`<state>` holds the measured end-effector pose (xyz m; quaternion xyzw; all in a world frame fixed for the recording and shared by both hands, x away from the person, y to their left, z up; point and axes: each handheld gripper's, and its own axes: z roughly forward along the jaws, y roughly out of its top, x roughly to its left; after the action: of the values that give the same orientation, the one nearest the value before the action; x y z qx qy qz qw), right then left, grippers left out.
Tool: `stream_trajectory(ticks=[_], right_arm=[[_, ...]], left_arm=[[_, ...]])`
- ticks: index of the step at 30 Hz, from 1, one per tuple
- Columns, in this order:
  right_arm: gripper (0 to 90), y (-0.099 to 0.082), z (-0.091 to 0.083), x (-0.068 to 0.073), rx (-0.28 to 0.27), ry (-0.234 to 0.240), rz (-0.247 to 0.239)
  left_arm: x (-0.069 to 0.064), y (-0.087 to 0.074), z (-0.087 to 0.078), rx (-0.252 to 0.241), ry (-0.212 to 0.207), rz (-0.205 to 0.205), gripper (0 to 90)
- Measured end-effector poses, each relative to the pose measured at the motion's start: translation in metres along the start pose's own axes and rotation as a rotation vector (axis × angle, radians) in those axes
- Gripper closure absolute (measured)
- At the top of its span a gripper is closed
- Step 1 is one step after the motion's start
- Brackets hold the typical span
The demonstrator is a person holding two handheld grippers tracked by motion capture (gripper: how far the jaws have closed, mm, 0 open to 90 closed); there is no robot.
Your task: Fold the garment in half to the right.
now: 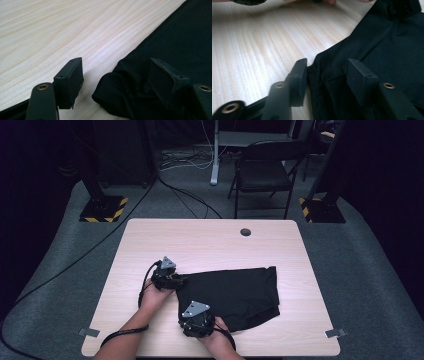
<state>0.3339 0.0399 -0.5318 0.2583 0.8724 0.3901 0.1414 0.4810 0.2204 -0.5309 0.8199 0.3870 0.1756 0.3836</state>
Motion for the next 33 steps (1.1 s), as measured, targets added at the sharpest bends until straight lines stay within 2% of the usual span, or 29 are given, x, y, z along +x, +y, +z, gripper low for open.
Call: stream_trajectory(ticks=[10,13,14,15,16,19,26,28,33], right_arm=[[76.8,0.006,0.001,-0.007,0.031,-0.024,0.009],[80.5,0.006,0.001,-0.010,0.028,-0.020,0.035],[80.5,0.006,0.000,-0.011,0.026,-0.014,0.054],[83.6,0.005,0.000,-0.015,0.019,0.004,0.099],[84.0,0.005,0.000,-0.017,0.017,0.011,0.115],[84.6,0.005,-0.001,-0.018,0.014,0.019,0.130],[84.9,0.007,-0.004,-0.015,0.012,0.003,0.103],[84.9,0.007,-0.003,-0.014,0.015,0.001,0.093],[85.0,0.006,-0.003,-0.013,0.015,-0.002,0.074]], left_arm=[[0.000,0.000,0.000,0.000,0.000,0.000,28.8],[0.000,0.000,0.000,0.000,0.001,-0.001,28.9],[0.000,0.000,0.000,0.000,0.001,-0.001,28.9],[0.000,0.000,0.000,-0.004,-0.004,-0.001,29.8],[0.000,0.000,0.000,-0.005,-0.010,0.001,31.1],[-0.001,-0.001,-0.001,-0.010,-0.029,0.011,34.9],[-0.005,-0.002,-0.003,-0.024,-0.067,0.026,57.7],[-0.009,-0.003,-0.004,-0.027,-0.055,0.035,62.4],[-0.017,-0.002,-0.005,-0.027,-0.041,0.093,73.3]])
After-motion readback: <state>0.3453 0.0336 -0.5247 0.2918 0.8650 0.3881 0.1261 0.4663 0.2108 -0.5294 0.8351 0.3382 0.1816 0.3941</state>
